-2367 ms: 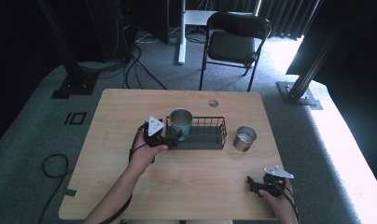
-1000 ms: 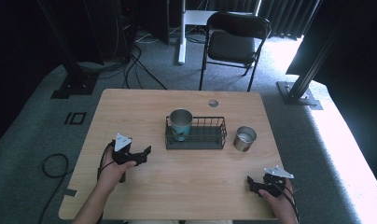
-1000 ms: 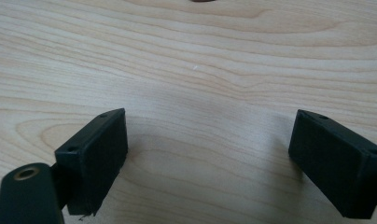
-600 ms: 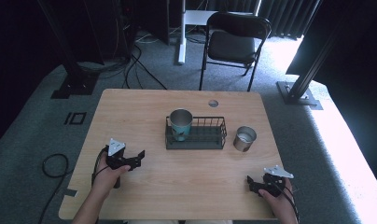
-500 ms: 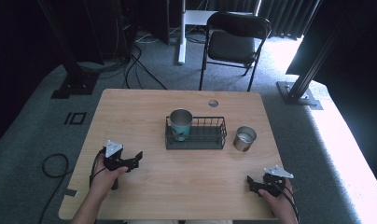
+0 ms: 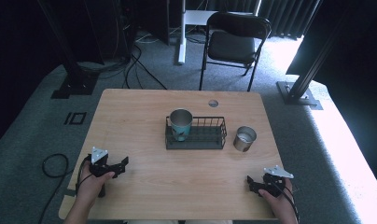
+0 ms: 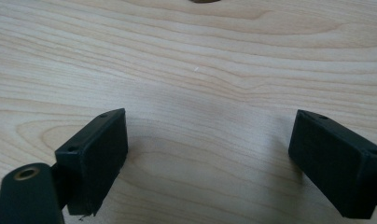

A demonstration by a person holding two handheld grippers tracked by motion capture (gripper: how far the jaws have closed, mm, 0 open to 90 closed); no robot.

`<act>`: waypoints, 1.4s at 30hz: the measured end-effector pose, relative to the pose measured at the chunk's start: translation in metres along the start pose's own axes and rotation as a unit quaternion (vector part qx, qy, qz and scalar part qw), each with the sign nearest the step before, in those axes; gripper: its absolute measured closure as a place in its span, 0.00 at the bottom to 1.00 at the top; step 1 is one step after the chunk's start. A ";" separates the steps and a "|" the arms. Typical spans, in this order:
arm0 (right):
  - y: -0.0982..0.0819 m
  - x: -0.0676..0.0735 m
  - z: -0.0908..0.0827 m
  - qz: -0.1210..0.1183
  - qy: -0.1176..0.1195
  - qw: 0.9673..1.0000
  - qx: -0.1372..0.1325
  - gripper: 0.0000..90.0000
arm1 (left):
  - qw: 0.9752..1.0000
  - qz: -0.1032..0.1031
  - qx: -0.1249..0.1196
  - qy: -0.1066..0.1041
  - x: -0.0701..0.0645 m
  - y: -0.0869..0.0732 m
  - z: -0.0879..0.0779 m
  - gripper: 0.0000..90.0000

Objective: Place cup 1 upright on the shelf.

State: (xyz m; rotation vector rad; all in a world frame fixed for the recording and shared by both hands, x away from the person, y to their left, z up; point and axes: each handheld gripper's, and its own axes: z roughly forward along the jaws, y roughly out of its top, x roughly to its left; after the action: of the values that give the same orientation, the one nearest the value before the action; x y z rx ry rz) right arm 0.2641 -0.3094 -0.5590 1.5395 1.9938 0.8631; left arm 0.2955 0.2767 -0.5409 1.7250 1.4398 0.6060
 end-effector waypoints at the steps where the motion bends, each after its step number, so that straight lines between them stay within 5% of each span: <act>1: 0.000 0.000 0.000 0.000 0.000 1.000 0.000 0.13 | 1.000 -0.002 0.001 0.002 0.002 -0.001 -0.001 0.11; 21: 0.000 0.000 0.000 -0.004 0.002 1.000 0.001 0.13 | 0.998 -0.019 0.038 0.038 0.035 -0.020 -0.017 0.11; 32: 0.000 0.001 0.000 -0.007 0.006 1.000 0.001 0.13 | 0.997 0.022 0.072 0.017 0.032 -0.017 -0.006 0.11; 42: 0.000 0.000 0.000 -0.008 0.007 1.000 0.001 0.12 | 0.994 0.065 0.089 0.024 0.026 -0.015 0.000 0.10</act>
State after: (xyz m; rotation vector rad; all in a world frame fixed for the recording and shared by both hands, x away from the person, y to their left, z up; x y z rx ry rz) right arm 0.2640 -0.3090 -0.5590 1.5200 2.0161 0.8675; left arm 0.2929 0.3027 -0.5563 1.9693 1.4589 0.6059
